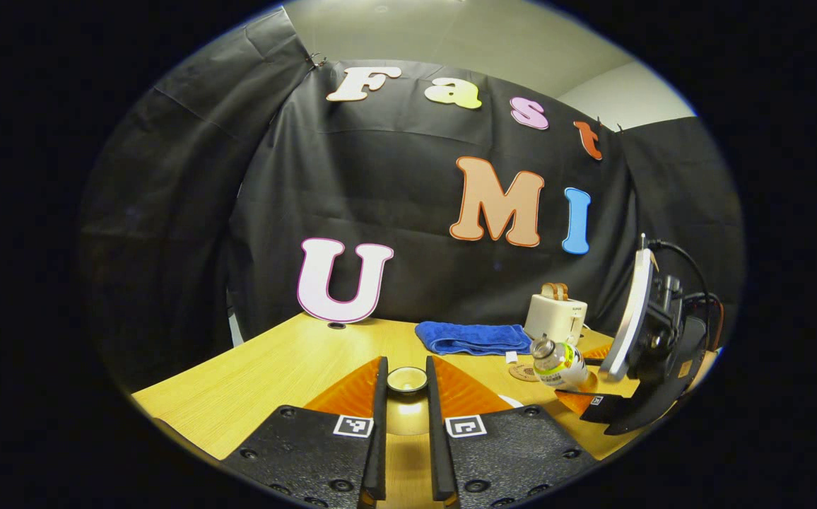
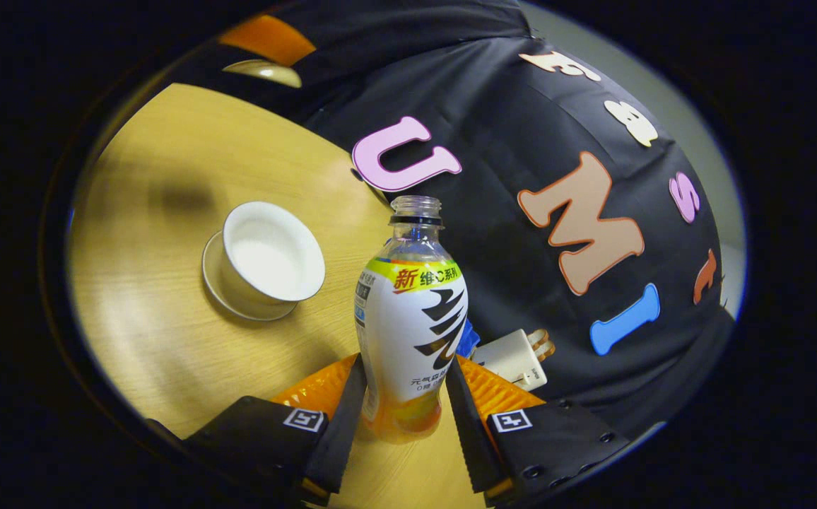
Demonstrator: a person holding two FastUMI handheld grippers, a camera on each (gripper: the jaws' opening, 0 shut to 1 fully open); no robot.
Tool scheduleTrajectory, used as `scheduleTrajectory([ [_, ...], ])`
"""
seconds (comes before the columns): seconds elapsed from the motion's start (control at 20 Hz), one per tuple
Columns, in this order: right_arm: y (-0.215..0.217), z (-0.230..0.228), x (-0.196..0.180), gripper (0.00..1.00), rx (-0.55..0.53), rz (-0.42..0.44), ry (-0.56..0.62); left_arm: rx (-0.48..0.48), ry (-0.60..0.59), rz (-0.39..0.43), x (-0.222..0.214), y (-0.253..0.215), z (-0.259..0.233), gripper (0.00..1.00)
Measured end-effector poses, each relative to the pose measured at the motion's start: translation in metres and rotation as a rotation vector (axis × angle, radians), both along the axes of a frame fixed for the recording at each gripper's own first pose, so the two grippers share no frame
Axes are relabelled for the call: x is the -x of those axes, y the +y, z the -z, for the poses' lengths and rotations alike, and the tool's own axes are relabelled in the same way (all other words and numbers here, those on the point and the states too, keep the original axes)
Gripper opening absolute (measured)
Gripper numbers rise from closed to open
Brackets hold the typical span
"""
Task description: Open the teacup lid with one hand, grasp the water bottle and pour water into the teacup with the other hand; after pouring, place the water bottle on the coaster and then close the teacup lid.
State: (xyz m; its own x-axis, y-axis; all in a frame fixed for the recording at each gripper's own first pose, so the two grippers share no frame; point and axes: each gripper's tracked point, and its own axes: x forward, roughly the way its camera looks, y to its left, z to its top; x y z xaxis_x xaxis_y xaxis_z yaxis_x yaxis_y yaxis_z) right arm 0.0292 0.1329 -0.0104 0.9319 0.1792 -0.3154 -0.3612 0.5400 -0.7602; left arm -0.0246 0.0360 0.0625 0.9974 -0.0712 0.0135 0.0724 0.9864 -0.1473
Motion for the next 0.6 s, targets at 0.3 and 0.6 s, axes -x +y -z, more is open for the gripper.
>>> scheduleTrajectory([
  [0.3, -0.009, 0.001, -0.013, 0.71, -0.288, 0.101, 0.070, -0.004, -0.006, 0.007, 0.000, -0.002, -0.001, 0.22],
  [0.6, -0.016, -0.026, -0.047, 0.70, -0.566, 0.178, 0.048, -0.001, 0.005, 0.010, -0.001, -0.003, 0.003, 0.22],
])
